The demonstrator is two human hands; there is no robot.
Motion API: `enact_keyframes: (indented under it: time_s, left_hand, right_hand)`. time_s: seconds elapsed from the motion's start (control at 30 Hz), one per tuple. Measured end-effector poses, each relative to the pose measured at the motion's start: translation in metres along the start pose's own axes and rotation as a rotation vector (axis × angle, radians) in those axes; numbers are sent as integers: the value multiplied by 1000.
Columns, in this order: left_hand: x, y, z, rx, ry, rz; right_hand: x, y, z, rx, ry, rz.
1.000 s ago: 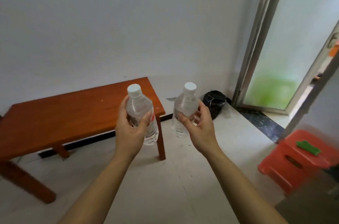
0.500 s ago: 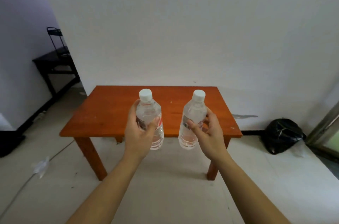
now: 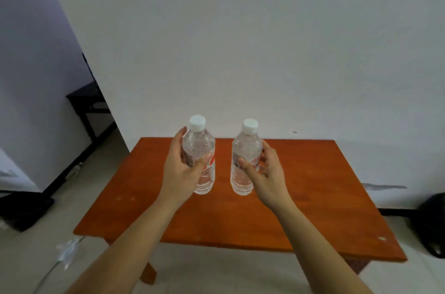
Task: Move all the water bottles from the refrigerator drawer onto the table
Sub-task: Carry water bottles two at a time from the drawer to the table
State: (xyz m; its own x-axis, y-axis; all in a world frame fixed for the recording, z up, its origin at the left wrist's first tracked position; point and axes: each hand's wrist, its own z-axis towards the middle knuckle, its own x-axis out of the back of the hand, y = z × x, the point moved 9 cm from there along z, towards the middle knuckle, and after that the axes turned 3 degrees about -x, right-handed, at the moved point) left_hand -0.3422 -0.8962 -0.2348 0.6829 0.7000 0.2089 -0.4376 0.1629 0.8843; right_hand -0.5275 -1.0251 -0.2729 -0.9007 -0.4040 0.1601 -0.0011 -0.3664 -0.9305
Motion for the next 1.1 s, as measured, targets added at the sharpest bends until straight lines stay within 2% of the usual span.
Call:
enact_keyframes:
  time_s: [0.17, 0.47, 0.67, 0.9, 1.1]
  left_hand:
    - [-2, -36, 81, 31, 22, 33]
    - [-6, -140, 199, 155, -4, 96]
    - [-15, -242, 280, 268, -104, 131]
    - [-33, -374, 355, 435, -314, 206]
    - [-42, -442, 392, 482, -362, 231]
  right_hand:
    - [-25, 24, 101, -5, -15, -2]
    - [-83, 101, 212, -114, -76, -52]
    - [-125, 161, 279, -171, -125, -303]
    - [-185, 243, 353, -229, -154, -591]
    - [-234, 305, 391, -379, -168, -429]
